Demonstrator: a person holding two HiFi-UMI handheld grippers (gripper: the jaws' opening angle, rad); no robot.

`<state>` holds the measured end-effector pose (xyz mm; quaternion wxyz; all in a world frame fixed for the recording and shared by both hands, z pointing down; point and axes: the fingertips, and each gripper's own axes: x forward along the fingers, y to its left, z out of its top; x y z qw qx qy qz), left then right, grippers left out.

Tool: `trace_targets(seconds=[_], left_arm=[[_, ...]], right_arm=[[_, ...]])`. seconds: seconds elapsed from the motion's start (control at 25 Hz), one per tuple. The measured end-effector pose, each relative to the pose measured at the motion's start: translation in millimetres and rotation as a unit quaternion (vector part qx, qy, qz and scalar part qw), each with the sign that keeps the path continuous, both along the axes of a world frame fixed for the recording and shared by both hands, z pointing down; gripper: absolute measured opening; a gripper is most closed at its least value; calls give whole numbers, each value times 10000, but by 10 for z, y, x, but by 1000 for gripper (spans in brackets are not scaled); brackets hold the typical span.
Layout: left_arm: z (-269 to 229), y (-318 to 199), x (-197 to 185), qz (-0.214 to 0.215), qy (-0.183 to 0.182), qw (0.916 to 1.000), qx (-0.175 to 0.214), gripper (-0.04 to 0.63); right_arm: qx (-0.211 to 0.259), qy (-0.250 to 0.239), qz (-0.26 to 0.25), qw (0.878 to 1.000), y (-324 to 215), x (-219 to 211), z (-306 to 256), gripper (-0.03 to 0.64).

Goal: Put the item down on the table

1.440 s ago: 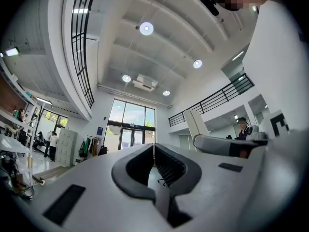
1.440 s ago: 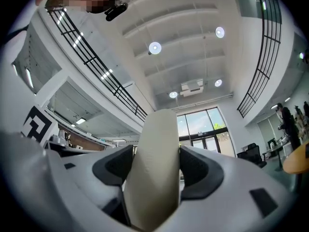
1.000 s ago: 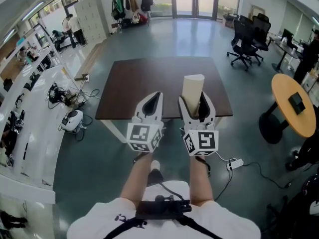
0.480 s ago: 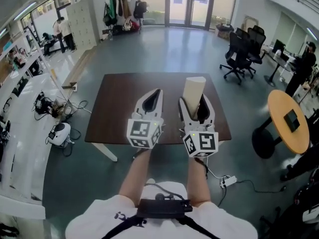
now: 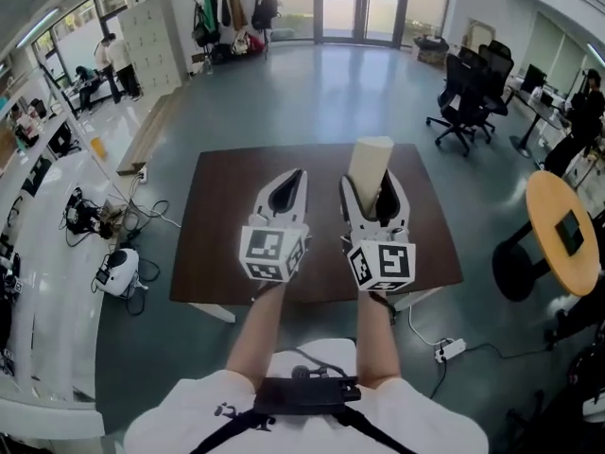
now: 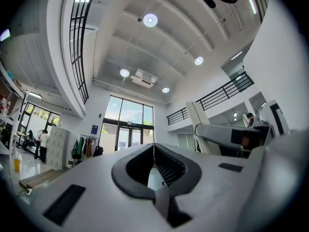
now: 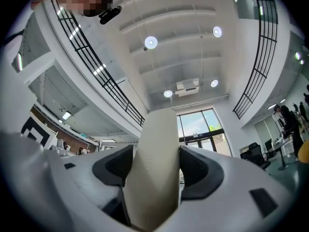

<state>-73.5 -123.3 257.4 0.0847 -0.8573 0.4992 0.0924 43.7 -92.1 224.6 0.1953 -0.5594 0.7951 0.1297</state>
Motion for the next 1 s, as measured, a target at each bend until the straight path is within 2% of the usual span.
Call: trace_targets(seconds=[0.32,0.6,1.0], left_arm=[[345,-795,164,11,30,9997,-229,14],[704,-1659,251,-40,61,9980,-633,14],[1612,-2729,425,-89,-16,9883,-1526,14]], right_arm=[[-343,58,-59,9994,-821,131,370,311],[-792,-11,-232,9966,-1771,211,762,311],[-1720,83,-390,9843,-2988,370,1560,311]])
